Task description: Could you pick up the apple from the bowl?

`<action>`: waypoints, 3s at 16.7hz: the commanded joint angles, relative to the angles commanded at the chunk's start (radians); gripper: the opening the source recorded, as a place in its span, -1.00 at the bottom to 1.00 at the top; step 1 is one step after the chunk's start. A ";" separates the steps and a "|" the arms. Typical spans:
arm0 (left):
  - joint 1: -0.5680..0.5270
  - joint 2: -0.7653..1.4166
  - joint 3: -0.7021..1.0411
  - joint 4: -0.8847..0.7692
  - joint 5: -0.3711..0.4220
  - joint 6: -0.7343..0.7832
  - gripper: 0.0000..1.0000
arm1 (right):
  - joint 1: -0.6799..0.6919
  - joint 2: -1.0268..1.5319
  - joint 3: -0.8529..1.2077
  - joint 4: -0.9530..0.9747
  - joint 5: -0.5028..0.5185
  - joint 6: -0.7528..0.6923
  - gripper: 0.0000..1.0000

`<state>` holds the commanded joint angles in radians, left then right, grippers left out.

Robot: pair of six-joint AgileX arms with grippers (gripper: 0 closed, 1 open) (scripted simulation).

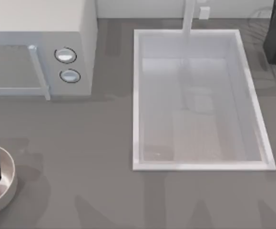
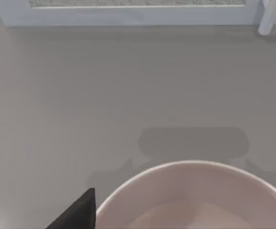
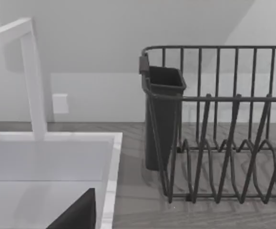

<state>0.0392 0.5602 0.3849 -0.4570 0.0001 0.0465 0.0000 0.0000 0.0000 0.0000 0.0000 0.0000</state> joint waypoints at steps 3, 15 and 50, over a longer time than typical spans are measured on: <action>0.017 0.274 0.168 -0.204 0.000 0.020 1.00 | 0.000 0.000 0.000 0.000 0.000 0.000 1.00; 0.053 0.833 0.521 -0.627 0.000 0.063 1.00 | 0.000 0.000 0.000 0.000 0.000 0.000 1.00; 0.057 1.060 0.249 -0.128 0.000 0.071 -1.00 | 0.000 0.000 0.000 0.000 0.000 0.000 1.00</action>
<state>0.0965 1.6201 0.6342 -0.5848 0.0000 0.1173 0.0000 0.0000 0.0000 0.0000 0.0000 0.0000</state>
